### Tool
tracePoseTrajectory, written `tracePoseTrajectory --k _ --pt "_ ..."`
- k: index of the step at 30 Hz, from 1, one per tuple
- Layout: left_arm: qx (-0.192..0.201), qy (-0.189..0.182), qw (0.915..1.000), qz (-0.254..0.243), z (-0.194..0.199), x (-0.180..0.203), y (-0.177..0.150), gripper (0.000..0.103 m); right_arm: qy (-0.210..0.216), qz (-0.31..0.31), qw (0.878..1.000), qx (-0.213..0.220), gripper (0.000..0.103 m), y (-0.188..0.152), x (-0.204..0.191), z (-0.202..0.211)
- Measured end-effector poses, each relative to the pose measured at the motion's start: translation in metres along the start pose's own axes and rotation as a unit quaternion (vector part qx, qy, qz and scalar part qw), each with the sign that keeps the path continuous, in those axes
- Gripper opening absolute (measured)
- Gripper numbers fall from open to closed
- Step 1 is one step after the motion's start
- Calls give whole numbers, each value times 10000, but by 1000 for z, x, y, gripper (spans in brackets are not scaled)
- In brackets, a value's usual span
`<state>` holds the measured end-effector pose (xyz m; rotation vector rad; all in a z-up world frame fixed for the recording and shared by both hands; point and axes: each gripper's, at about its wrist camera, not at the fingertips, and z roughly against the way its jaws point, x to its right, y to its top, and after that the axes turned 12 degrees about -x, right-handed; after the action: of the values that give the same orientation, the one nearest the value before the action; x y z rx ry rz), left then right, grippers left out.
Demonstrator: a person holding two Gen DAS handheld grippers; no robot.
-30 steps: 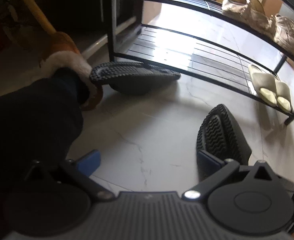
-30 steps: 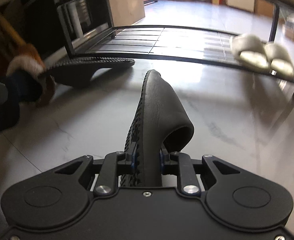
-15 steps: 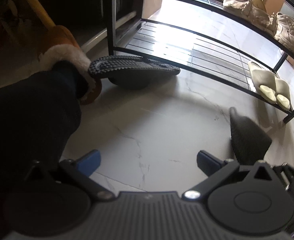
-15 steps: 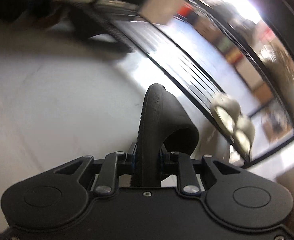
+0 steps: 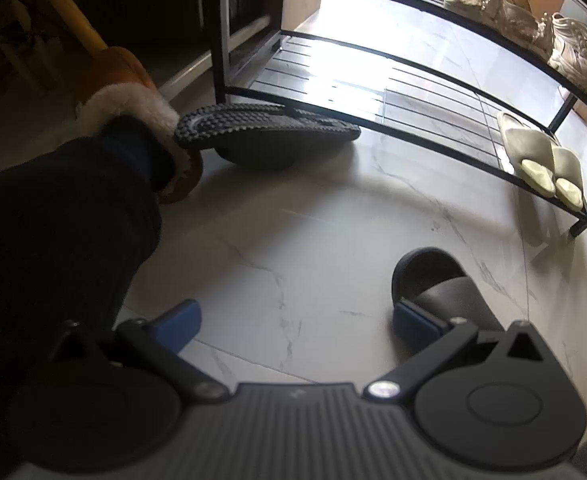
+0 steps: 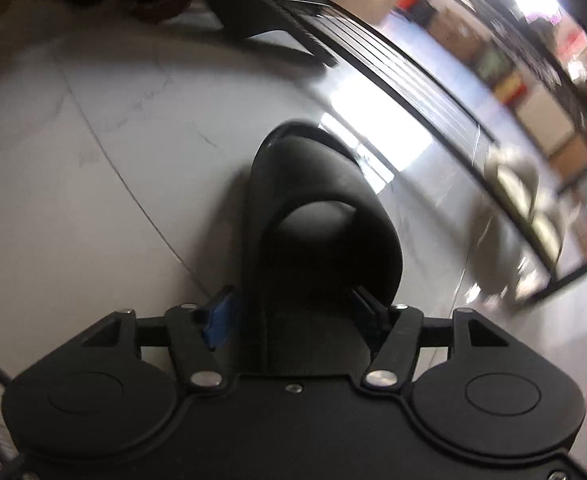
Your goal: Organize scattered shoes
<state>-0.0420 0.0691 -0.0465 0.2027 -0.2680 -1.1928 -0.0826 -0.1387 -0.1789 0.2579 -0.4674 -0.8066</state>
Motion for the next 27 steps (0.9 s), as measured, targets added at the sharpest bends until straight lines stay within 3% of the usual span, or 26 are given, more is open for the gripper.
tracePoseTrajectory --k 3,6,7,10,12,13,17,18,20,21,22,24,25,27 --pt "-22 -37 10000 27 0 -1 0 102 585 -1138 9917 108 66 -8 23 14" --pt "1 -39 10000 -8 2 0 -1 102 1066 -2323 9665 250 75 -14 52 26" --pt "10 -49 10000 -11 2 0 -2 102 1281 -2754 9524 270 77 -15 63 28" --pt "72 -98 9999 35 5 -1 -1 102 2293 -4567 8589 335 82 -19 106 26" --pt "111 -104 9999 46 7 -2 -1 102 2826 -5568 7803 349 82 -22 124 19" --pt "134 -112 9998 63 8 -3 -1 102 2958 -5856 7540 322 82 -22 127 14" --pt "185 -158 9996 166 11 -8 1 102 3442 -7115 6127 -3 82 -22 125 -20" --pt "199 -173 9995 192 12 -9 1 102 3490 -7317 5854 -104 82 -22 121 -29" --pt "229 -201 9993 223 14 -11 2 102 3435 -7563 5555 -377 82 -15 115 -43" --pt "247 -211 9992 235 14 -12 3 102 3294 -7598 5580 -534 83 -8 113 -48" --pt "262 -225 9991 253 15 -13 3 102 3132 -7566 5704 -641 85 -1 112 -50" --pt "255 -254 9990 281 16 -14 4 102 2689 -7345 6167 -887 93 19 112 -53" --pt "241 -292 9988 302 17 -15 5 102 2551 -7244 6339 -912 94 26 109 -52" --pt "252 -343 9986 326 18 -16 5 102 2209 -6910 6814 -969 95 48 105 -53"
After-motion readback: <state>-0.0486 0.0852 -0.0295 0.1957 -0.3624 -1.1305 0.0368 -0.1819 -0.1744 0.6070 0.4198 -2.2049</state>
